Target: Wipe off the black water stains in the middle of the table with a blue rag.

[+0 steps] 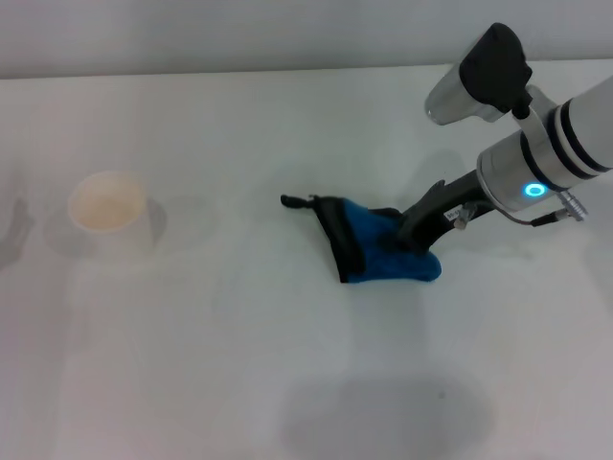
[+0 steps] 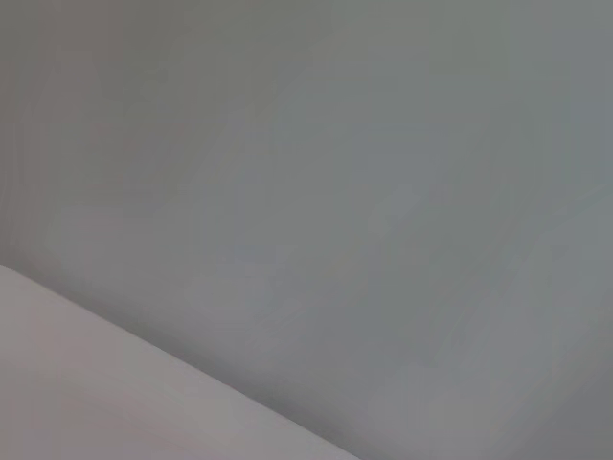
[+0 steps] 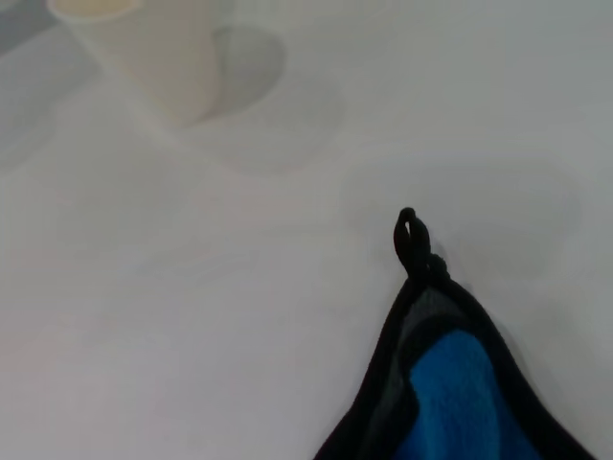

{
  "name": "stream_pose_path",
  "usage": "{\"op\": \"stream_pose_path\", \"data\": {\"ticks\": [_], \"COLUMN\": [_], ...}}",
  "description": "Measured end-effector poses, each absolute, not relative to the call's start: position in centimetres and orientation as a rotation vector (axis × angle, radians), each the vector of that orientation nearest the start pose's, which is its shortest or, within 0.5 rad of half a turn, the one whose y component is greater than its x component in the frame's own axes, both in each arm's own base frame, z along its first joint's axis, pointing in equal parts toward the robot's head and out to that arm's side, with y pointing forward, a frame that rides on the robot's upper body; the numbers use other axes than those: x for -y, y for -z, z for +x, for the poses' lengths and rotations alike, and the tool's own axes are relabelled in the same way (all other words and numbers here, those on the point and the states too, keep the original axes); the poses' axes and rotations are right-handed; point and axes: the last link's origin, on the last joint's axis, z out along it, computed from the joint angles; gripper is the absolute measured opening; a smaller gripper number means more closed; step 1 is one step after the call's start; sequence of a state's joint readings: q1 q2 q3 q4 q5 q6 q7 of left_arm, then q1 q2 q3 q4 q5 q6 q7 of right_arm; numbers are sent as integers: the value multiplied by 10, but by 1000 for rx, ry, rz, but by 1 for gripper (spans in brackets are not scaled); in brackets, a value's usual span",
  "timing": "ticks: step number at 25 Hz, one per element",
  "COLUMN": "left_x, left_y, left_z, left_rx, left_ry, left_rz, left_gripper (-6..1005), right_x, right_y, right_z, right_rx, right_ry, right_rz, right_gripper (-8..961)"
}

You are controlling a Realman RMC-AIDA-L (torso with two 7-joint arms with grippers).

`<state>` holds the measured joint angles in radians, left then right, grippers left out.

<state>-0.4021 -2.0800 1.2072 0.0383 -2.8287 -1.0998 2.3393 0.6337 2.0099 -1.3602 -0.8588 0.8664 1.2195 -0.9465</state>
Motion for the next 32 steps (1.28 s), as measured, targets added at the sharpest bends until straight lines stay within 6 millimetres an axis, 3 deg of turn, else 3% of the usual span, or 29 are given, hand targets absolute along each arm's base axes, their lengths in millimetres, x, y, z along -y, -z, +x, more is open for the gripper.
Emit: {"op": "stream_pose_path", "data": {"ticks": [14, 19, 20, 23, 26, 29, 32], "left_x": [-311, -312, -313, -313, -313, -314, -314], "left_y": [7, 7, 7, 7, 7, 6, 6], "left_z": [-372, -371, -371, -370, -370, -370, -370], "left_rx": [1091, 1087, 1084, 1082, 1082, 1080, 1080], "left_ry": [922, 926, 928, 930, 931, 931, 930], "left_rz": [-1463, -1465, -1465, -1465, -1465, -1465, -1465], "left_gripper": [890, 891, 891, 891, 890, 890, 890], "right_x": [-387, -389, -388, -386, -386, -384, -376], "right_y": [29, 22, 19, 8, -14, -42, -74], "right_z": [242, 240, 238, 236, 237, 242, 260], "right_rx": [-864, -893, -903, -925, -942, -959, -1030], "right_ry": [255, 158, 115, -14, -236, -594, -1042], "right_rz": [-2640, -2618, -2620, -2631, -2588, -2459, -2199], "right_gripper": [118, 120, 120, 333, 474, 588, 649]}}
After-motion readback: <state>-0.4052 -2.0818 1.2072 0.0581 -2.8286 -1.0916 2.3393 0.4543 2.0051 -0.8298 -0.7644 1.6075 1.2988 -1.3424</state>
